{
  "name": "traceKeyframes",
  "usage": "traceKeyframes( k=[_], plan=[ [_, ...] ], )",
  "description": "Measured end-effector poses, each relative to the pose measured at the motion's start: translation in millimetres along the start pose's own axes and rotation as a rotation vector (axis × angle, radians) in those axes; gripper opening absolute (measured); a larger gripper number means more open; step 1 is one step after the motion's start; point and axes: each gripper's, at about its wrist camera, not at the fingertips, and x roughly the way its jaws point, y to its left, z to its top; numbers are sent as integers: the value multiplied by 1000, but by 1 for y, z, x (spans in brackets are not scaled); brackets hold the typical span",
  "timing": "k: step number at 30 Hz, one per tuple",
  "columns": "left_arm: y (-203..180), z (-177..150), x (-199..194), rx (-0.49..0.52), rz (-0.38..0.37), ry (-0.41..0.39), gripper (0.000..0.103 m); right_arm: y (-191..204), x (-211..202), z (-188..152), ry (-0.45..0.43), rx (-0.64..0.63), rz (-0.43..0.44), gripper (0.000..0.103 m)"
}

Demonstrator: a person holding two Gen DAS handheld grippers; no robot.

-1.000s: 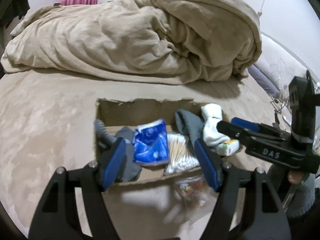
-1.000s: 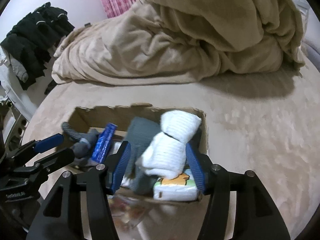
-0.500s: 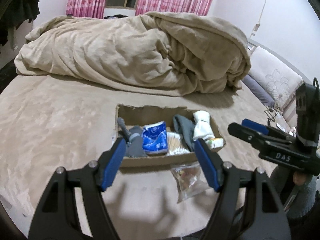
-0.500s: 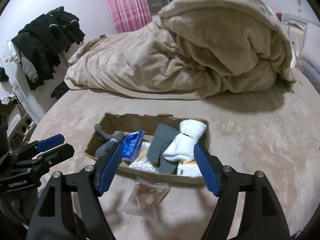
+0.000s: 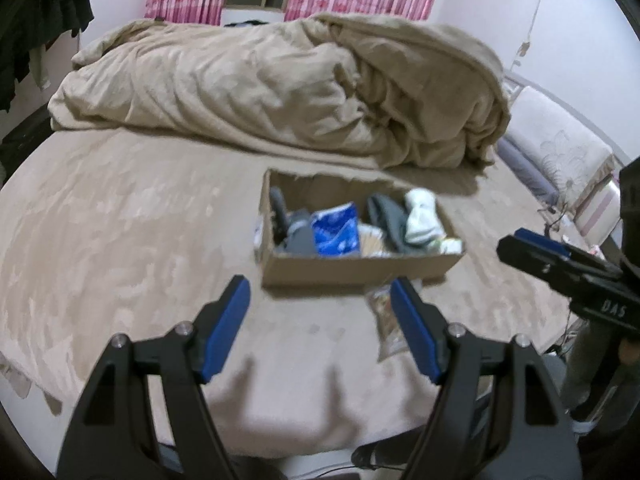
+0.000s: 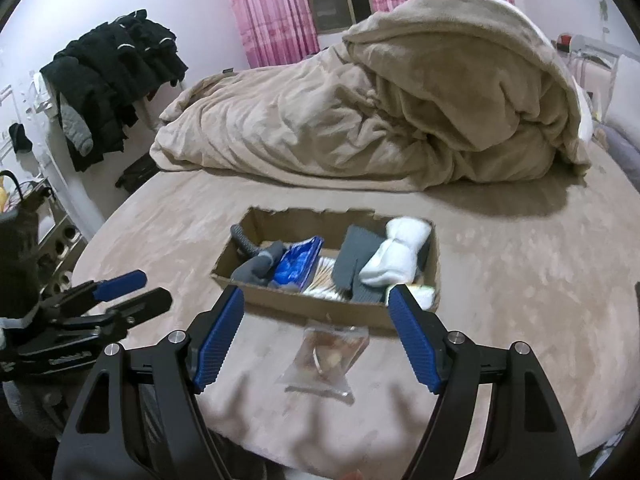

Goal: Organize objects
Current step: 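Grasp the clear snack bag with the right gripper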

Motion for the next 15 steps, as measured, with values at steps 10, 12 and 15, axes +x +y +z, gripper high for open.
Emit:
traceKeyframes(
  k=[10, 12, 15],
  plan=[
    [13, -24, 22, -29, 28, 64, 74, -3, 40, -35, 121, 20, 0, 78],
    [16, -25, 26, -36, 32, 72, 74, -3, 52, -41, 146, 28, 1, 78],
    [21, -28, 33, -44, 36, 84, 74, -4, 69, -49, 182, 32, 3, 78]
  ],
)
